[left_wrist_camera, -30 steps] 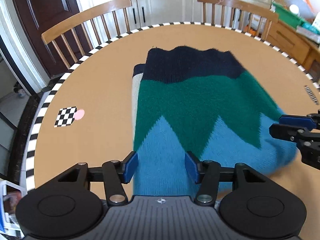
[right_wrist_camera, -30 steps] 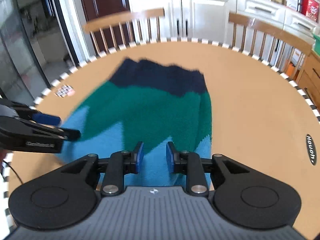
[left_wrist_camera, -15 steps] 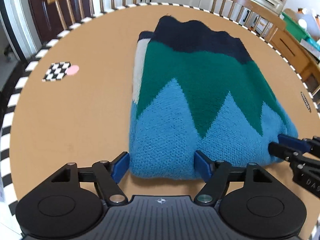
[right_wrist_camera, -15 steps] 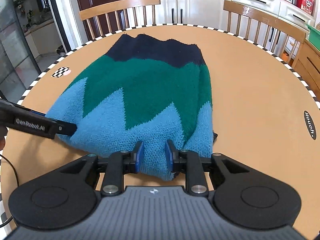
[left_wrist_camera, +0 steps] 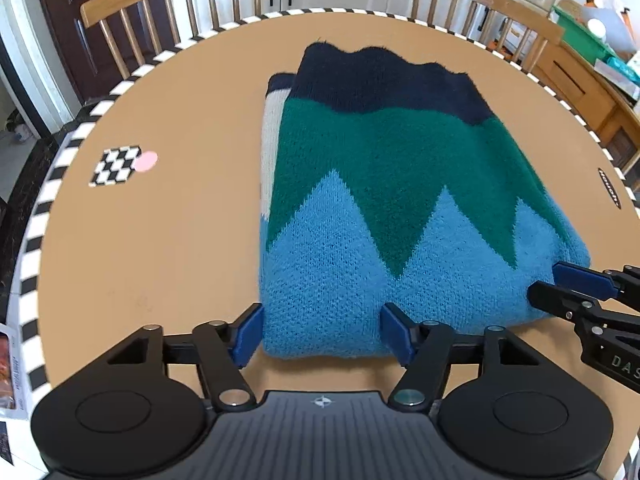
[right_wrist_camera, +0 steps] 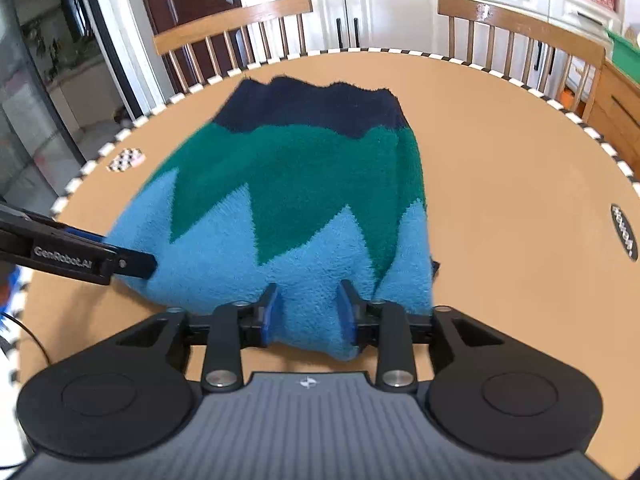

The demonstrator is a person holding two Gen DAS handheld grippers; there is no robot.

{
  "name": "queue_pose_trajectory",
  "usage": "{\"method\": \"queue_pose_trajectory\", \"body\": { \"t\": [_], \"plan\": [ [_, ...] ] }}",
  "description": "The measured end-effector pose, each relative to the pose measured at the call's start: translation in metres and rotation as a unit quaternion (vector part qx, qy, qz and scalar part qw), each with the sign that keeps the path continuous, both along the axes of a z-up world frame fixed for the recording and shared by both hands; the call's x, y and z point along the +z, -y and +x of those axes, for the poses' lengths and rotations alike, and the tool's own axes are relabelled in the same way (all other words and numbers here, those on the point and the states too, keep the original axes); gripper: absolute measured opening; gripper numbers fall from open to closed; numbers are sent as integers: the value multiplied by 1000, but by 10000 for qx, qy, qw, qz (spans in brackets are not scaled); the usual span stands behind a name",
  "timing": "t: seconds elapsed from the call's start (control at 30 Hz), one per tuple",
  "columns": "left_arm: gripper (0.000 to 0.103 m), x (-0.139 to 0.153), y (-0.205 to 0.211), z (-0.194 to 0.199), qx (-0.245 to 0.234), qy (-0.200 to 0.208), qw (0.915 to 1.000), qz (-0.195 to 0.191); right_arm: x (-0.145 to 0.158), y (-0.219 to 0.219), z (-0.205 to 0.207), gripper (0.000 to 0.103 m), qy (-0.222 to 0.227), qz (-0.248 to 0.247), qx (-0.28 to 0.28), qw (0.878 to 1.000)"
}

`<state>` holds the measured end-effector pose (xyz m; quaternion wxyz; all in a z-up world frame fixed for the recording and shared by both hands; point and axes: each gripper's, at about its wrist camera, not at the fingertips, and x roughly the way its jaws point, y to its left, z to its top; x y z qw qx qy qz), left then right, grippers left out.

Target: Fold clothes

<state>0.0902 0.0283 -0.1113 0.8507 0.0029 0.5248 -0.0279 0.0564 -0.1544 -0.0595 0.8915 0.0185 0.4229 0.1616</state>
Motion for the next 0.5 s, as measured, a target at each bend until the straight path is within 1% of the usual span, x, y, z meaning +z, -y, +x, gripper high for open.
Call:
{"method": "queue_pose_trajectory", "body": {
  "t": [0.07,0.17,0.2,0.27,0.33,0.5],
  "plan": [
    [64,8,0,-2,-27,-17,9999,139,5,-4,-9,36,142,-97,27,9998],
    [64,18,-3,-4,-90,-27,9993,360,12,-10,-20,37,244,-175,168,9994],
    [64,21,-3,-3,-132,-21,9991,412,13,-11,-23,38,240,-166,191,9994],
    [64,27,-5,-1,-267,23,9985,475,17,-13,-25,43,125,-54,142,9998],
    [64,31,-7,2,-429,65,9978,498,20,-15,-28,43,42,6,-24,10000],
    [64,31,-22,21,-932,141,9952,278,22,-29,-29,43,-162,-8,-746,9971]
  ]
}}
